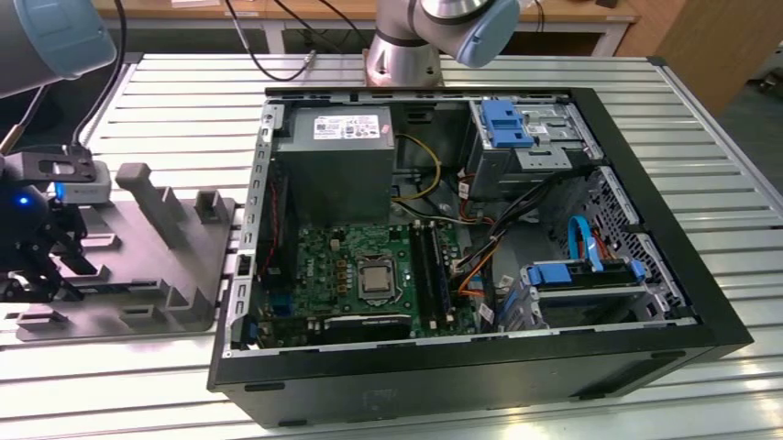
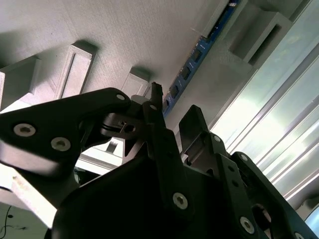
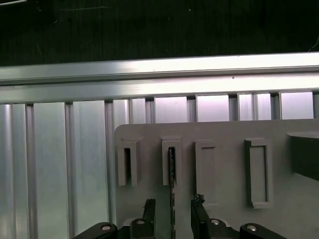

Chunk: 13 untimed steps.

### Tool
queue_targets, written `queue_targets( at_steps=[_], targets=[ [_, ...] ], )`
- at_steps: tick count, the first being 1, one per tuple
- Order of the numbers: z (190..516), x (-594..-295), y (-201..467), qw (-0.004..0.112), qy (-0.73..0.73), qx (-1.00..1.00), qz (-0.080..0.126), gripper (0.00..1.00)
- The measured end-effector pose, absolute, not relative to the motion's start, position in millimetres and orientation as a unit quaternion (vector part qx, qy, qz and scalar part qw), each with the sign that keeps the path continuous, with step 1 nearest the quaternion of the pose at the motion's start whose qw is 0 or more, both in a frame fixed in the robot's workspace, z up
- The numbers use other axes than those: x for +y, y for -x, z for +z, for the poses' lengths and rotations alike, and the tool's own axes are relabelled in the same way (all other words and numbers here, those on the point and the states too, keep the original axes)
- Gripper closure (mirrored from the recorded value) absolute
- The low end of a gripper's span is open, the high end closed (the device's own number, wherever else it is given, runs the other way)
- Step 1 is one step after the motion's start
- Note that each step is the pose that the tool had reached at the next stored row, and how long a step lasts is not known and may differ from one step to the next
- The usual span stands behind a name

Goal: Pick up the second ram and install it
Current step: 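Pick up the second ram and move it above second insertion slot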

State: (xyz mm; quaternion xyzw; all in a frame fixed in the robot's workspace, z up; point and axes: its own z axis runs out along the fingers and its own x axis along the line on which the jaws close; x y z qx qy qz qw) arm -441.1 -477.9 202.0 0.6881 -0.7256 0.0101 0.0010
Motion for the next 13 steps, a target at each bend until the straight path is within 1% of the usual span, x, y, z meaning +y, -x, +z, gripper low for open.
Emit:
queue_targets(
  at_steps=[7,8,9,10,12,13],
  targets=[
    [202.0,-477.9,440.3,0.001,-0.688,-0.725,0.01,0.59],
    [202.0,-477.9,440.3,0.001,-0.688,-0.725,0.01,0.6],
    [202.0,-477.9,440.3,0.001,-0.688,-0.725,0.01,0.66],
    [202.0,-477.9,440.3,0.001,-0.688,-0.725,0.01,0.66],
    [202.0,-477.9,440.3,0.001,-0.688,-0.725,0.01,0.78],
    [202.0,-477.9,440.3,0.001,-0.688,-0.725,0.01,0.78]
  ],
)
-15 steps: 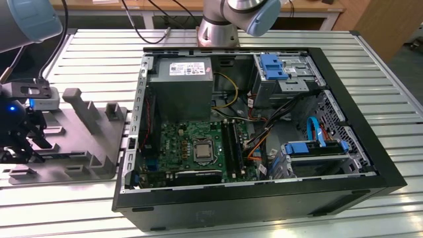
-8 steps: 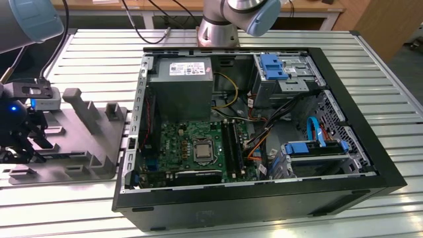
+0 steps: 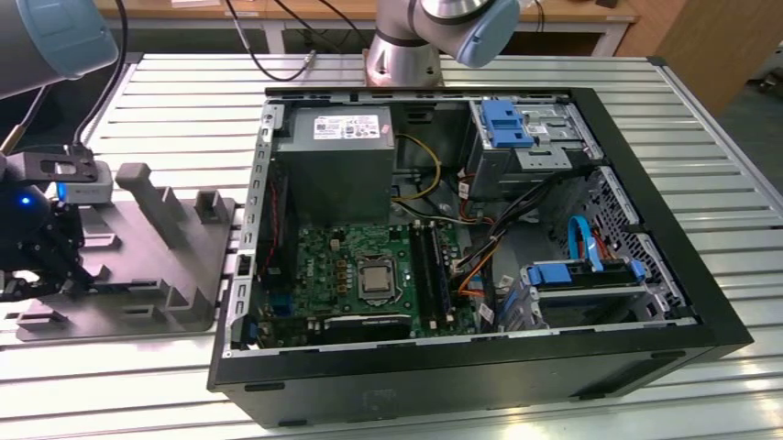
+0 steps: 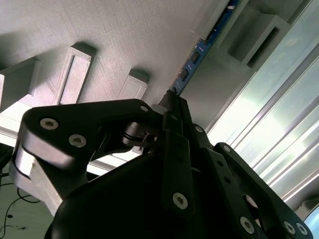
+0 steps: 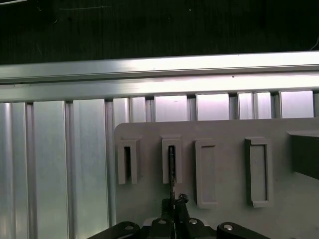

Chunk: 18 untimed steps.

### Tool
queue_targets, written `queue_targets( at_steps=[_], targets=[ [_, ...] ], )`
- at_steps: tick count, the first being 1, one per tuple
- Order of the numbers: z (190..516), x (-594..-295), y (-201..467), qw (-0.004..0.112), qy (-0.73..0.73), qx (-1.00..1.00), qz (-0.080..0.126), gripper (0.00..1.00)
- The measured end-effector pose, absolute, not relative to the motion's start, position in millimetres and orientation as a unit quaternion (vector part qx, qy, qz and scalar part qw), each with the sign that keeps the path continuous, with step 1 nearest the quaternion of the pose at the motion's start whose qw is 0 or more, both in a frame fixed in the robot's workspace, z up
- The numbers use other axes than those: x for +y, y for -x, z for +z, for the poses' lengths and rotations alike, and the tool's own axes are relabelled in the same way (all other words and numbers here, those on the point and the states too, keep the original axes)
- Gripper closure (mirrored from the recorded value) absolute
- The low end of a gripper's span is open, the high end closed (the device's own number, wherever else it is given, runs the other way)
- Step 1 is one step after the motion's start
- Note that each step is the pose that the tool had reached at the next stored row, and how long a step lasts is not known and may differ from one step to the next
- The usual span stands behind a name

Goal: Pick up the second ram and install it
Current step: 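Pick up the second ram and move it above second insertion slot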

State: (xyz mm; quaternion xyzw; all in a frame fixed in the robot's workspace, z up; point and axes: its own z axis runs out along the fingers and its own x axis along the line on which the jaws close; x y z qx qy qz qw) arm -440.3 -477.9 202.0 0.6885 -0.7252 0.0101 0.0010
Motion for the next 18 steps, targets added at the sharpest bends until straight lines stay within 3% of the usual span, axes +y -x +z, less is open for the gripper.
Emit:
queue_targets(
  at_steps=[1,2,9,13,18],
  targets=[
    [202.0,-477.9,440.2,0.001,-0.689,-0.725,0.01,0.78],
    [202.0,-477.9,440.2,0.001,-0.688,-0.725,0.01,0.85],
    [202.0,-478.0,440.2,0.001,-0.689,-0.725,0.01,0.85],
    [202.0,-478.0,440.2,0.001,-0.689,-0.725,0.01,0.71],
    [199.8,-478.0,439.1,0.0,-0.689,-0.725,0.009,0.71]
  ],
)
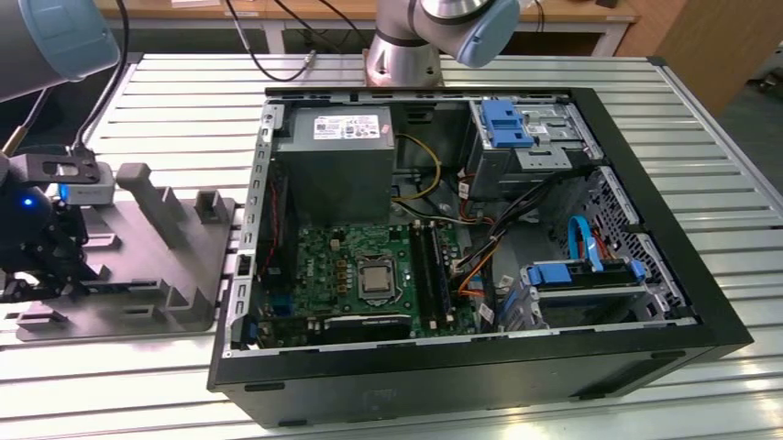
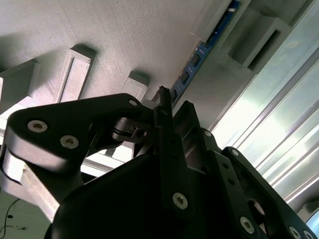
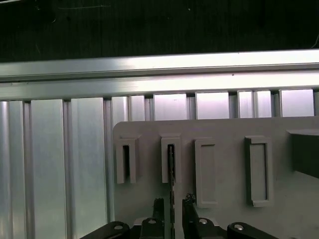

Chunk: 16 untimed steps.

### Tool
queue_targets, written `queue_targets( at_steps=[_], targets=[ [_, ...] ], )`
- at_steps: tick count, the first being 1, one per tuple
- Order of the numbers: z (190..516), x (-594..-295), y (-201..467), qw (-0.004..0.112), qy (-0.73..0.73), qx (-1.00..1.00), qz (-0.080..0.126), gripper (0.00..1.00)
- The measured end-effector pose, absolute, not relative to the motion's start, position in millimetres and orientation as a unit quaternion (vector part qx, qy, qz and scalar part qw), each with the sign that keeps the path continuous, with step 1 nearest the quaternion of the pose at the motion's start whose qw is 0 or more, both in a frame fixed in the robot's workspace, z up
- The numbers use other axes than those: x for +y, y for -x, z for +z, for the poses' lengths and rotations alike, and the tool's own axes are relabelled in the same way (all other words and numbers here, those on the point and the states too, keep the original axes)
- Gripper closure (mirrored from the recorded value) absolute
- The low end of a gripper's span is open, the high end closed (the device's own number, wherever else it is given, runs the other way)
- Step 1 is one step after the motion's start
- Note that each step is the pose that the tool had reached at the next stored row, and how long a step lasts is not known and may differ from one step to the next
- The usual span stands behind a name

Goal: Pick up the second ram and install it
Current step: 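Pick up the second ram and move it above second insertion slot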

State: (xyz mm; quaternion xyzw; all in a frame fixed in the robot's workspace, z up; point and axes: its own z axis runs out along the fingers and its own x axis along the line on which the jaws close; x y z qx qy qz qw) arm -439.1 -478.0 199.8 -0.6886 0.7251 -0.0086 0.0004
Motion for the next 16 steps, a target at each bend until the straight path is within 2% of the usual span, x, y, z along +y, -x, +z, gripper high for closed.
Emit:
queue_targets(
  at_steps=[13,15,16],
  targets=[
    [199.4,-478.0,436.6,0.0,0.689,0.725,-0.008,0.71],
    [199.4,-478.0,436.6,0.0,0.689,0.725,-0.008,0.73],
    [199.4,-478.0,436.6,0.0,0.689,0.725,-0.008,0.8]
  ],
)
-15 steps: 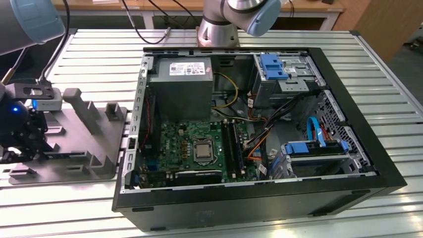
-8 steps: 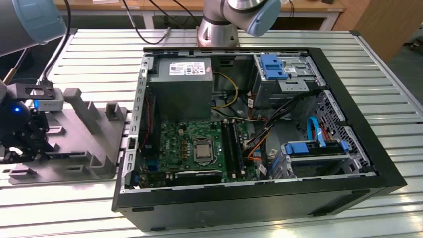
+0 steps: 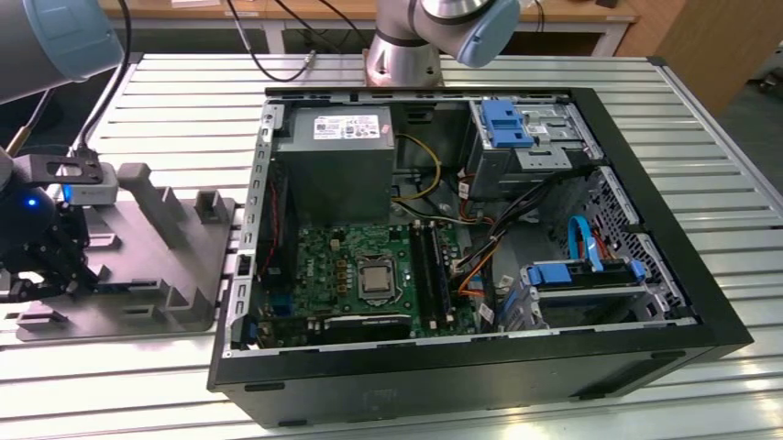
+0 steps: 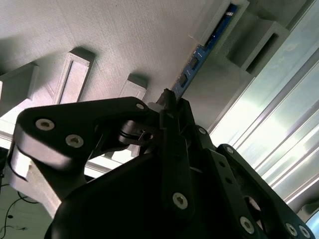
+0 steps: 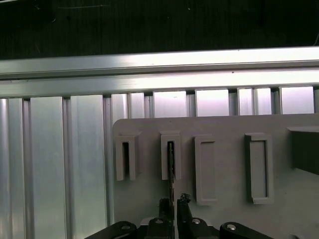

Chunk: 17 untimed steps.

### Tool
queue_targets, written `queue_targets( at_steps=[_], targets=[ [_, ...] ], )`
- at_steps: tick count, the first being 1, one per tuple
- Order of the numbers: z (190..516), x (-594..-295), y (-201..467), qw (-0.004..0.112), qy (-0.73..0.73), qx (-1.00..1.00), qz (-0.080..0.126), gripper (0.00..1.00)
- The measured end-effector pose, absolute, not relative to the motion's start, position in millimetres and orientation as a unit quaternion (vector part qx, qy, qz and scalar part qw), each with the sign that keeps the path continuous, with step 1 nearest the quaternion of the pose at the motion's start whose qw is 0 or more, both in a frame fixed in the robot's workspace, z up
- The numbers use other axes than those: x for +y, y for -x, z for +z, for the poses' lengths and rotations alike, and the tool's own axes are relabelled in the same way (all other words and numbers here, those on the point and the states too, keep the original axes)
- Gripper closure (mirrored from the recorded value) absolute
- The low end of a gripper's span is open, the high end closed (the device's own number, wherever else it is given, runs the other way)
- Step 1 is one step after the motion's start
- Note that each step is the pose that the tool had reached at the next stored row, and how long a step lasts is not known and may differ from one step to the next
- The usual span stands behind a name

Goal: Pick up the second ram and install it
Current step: 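Pick up the second ram and move it above second insertion slot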

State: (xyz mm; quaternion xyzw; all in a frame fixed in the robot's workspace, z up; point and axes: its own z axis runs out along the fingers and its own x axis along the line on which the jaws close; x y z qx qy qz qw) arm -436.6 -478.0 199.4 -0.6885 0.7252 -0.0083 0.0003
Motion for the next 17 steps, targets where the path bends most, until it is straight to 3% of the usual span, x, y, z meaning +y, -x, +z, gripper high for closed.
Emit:
queue_targets(
  at_steps=[5,7,17],
  targets=[
    [199.4,-478.0,436.5,0.0,0.689,0.725,-0.008,0.8],
    [199.5,-478.1,436.5,0.0,0.689,0.725,-0.008,0.87],
    [199.4,-478.0,436.3,0.0,0.692,0.722,-0.008,0.89]
  ],
)
